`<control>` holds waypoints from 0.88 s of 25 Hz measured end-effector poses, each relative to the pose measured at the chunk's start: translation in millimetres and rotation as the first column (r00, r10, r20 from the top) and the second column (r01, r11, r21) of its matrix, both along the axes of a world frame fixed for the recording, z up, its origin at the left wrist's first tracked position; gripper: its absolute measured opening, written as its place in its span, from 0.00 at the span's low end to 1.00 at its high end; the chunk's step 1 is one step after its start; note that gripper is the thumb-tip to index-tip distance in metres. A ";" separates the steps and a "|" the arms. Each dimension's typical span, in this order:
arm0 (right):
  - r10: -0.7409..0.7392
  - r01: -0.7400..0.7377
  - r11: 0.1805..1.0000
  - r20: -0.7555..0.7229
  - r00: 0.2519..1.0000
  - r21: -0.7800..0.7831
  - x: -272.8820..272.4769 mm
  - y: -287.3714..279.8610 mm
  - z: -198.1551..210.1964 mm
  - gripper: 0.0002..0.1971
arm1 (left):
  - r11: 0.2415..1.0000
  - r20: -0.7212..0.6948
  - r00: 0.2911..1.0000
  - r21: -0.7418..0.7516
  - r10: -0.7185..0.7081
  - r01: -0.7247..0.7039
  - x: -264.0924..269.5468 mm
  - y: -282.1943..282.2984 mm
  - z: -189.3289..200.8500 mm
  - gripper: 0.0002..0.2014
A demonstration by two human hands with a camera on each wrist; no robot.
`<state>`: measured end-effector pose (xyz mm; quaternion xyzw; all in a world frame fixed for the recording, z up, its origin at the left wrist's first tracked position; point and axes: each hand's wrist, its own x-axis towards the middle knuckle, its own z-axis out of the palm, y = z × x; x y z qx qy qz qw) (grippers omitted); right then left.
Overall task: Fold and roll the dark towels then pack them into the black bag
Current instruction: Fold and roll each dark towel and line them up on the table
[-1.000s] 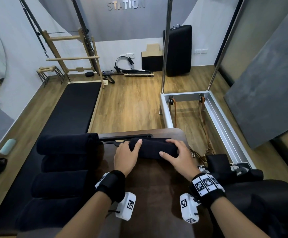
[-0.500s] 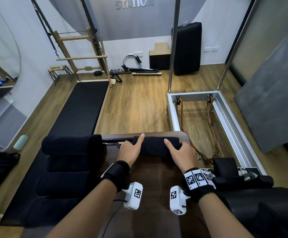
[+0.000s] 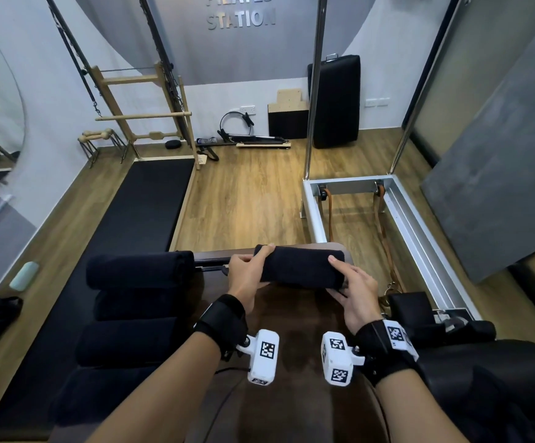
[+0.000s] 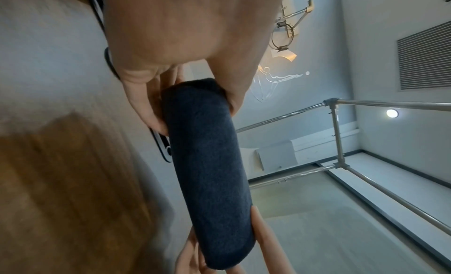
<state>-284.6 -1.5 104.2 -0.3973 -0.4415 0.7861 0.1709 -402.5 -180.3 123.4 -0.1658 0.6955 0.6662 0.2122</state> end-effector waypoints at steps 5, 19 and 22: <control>-0.020 -0.007 0.993 -0.234 0.972 -0.116 2.8 -31.7 36.5 0.30 | 0.994 -0.108 0.994 0.108 0.005 0.007 -0.7 -33.9 23.2 0.24; 0.213 -0.215 0.976 -0.303 0.929 0.026 -43.2 -249.1 71.1 0.24 | 0.997 -0.424 0.903 0.002 0.067 -0.073 -15.2 -278.4 64.7 0.20; 0.228 -0.215 0.974 -0.263 0.938 0.077 -51.8 -284.7 61.7 0.22 | 0.994 -0.405 0.909 0.001 0.103 -0.112 -17.2 -314.1 51.0 0.20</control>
